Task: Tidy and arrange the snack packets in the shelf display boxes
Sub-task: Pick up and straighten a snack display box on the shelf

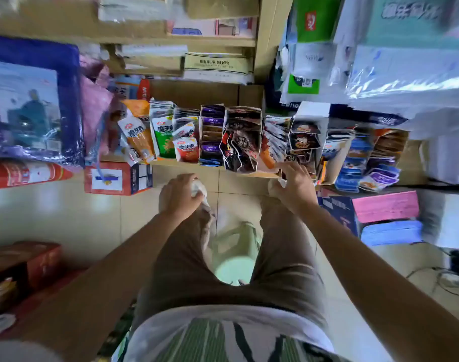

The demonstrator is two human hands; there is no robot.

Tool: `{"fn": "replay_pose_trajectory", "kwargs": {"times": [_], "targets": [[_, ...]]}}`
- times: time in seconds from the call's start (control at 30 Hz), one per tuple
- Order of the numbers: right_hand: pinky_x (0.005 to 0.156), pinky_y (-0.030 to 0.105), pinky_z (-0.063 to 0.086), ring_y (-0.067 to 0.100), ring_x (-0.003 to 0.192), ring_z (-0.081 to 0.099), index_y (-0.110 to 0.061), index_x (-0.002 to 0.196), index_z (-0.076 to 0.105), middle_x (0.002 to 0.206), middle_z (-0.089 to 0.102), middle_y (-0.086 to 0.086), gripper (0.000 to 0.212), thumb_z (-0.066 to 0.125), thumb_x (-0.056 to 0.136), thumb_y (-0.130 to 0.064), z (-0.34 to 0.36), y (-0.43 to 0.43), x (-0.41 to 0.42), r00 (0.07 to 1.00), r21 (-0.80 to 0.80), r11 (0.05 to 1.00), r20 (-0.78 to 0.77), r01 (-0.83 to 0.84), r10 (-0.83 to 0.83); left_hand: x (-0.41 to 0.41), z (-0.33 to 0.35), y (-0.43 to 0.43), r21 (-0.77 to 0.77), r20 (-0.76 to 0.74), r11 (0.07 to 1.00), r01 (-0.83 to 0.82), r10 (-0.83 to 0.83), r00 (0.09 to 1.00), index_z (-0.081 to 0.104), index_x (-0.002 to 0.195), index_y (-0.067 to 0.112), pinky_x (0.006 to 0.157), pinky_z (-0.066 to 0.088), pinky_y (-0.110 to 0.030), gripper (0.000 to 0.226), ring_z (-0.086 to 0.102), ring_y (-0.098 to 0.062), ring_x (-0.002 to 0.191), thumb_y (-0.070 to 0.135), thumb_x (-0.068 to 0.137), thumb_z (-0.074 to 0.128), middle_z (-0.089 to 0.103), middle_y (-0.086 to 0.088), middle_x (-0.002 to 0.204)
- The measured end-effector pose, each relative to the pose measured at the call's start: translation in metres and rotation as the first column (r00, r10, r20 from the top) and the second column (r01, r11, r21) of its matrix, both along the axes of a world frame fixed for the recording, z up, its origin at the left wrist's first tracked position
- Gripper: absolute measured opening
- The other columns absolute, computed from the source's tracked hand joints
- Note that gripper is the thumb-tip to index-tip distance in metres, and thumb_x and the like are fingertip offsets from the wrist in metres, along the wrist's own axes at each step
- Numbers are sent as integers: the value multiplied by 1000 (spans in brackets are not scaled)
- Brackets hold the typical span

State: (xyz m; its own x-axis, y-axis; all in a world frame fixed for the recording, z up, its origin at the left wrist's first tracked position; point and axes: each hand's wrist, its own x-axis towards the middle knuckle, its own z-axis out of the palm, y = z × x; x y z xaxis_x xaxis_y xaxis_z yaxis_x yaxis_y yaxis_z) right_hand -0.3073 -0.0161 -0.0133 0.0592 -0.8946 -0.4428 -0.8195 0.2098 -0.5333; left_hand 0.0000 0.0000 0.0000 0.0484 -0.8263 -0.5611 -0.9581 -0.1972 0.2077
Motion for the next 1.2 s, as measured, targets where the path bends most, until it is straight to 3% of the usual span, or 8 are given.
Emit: {"fn": "replay_pose_trajectory", "kwargs": {"times": [0.13, 0.27, 0.5, 0.6, 0.73, 0.93, 1.1, 1.2], "targets": [[94, 49, 51, 38, 116, 53, -10, 132, 57, 132, 55, 16, 47, 64, 86, -22, -51, 30, 36, 999, -178, 983, 23, 38, -35, -4, -61, -14, -307, -58, 945, 113, -137, 989, 46, 147, 11, 101, 48, -46, 67, 56, -34, 124, 35, 89, 67, 55, -14, 143], [103, 52, 40, 42, 123, 47, -10, 145, 47, 146, 43, 19, 64, 69, 88, -32, -127, 38, 46, 998, -335, 942, -69, -29, 6, -6, -133, -17, -576, -49, 796, 185, -260, 964, 49, 148, 11, 110, 40, -47, 60, 49, -36, 130, 35, 95, 64, 50, -15, 147], [93, 53, 34, 43, 110, 56, -29, 142, 45, 124, 58, 24, 60, 72, 89, -37, -207, 44, 52, 983, -636, 759, -179, -142, 34, -1, -194, -30, -845, -121, 533, 50, -282, 952, 72, 119, 10, 84, 51, -43, 29, 65, -32, 99, 28, 96, 72, 69, -12, 110], [93, 48, 28, 37, 110, 53, -22, 122, 58, 116, 58, 26, 31, 64, 95, -36, -228, 40, 51, 987, -722, 681, -159, -125, 13, 7, -202, -35, -878, -116, 476, 46, -307, 945, 72, 113, 9, 82, 51, -41, 25, 65, -31, 96, 27, 96, 72, 68, -12, 106], [88, 37, 19, 27, 120, 47, -17, 114, 63, 128, 54, 17, 22, 67, 93, -24, -235, 35, 52, 992, -807, 578, -125, -117, 26, 3, -202, -37, -856, -191, 515, -47, -231, 954, 69, 117, 19, 82, 51, -45, 29, 64, -29, 100, 32, 91, 70, 68, -6, 109], [100, 46, 33, 31, 126, 49, -16, 138, 56, 143, 49, 13, 46, 63, 94, -28, -223, 47, 42, 980, -770, 606, -167, -200, 111, -1, -201, -20, -858, -246, 500, -120, -195, 949, 68, 122, 21, 90, 38, -29, 38, 57, -28, 111, 31, 86, 72, 63, -6, 114], [110, 47, 35, 34, 133, 44, -11, 144, 50, 146, 50, 12, 58, 66, 89, -13, -218, 71, 15, 955, -745, 598, -249, -295, 160, 5, -201, -8, -828, -295, 546, -129, -227, 928, 56, 142, 21, 99, 28, -17, 48, 49, -19, 121, 23, 95, 65, 56, -3, 128], [98, 46, 38, 31, 127, 45, -14, 142, 53, 142, 53, 7, 60, 70, 83, -12, -212, 93, 4, 949, -744, 602, -305, -290, 79, 2, -199, 3, -852, -288, 502, -146, -217, 933, 53, 145, 20, 104, 23, -14, 55, 49, -21, 125, 18, 92, 66, 54, -4, 133]]}}
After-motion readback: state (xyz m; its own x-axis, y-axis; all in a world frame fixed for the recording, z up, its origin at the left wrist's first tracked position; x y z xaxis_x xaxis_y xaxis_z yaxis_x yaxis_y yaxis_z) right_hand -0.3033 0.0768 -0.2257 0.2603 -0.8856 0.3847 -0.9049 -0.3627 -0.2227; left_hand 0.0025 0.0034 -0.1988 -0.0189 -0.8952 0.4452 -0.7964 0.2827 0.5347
